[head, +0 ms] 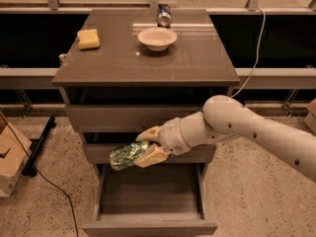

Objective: Pick green can from bottom drawer and place on counter

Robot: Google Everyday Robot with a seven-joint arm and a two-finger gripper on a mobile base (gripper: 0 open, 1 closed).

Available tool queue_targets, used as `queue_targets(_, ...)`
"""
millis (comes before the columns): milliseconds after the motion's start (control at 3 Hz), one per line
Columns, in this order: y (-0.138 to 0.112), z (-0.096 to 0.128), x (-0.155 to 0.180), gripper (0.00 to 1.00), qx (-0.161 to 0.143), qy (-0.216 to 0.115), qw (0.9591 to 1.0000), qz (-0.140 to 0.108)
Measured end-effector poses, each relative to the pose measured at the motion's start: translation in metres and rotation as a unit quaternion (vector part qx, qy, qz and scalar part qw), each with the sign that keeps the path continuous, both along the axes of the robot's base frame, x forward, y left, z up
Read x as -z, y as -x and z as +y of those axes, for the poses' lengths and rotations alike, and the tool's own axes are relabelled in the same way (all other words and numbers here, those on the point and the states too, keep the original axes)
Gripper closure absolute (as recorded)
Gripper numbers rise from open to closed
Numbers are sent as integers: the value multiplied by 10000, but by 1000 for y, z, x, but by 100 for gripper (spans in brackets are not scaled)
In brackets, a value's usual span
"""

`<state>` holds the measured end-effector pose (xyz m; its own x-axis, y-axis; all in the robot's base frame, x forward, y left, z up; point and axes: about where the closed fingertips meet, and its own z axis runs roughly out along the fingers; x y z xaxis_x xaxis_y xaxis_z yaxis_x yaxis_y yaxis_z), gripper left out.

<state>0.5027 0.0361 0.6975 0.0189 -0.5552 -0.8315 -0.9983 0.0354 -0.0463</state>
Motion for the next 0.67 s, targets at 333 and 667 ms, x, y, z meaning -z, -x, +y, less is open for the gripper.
queue_targets(333,-23,-14,-15,100,110,-99,9998,-94)
queue_targets(667,-47,-27,-40,100,193,-7,9995,-244)
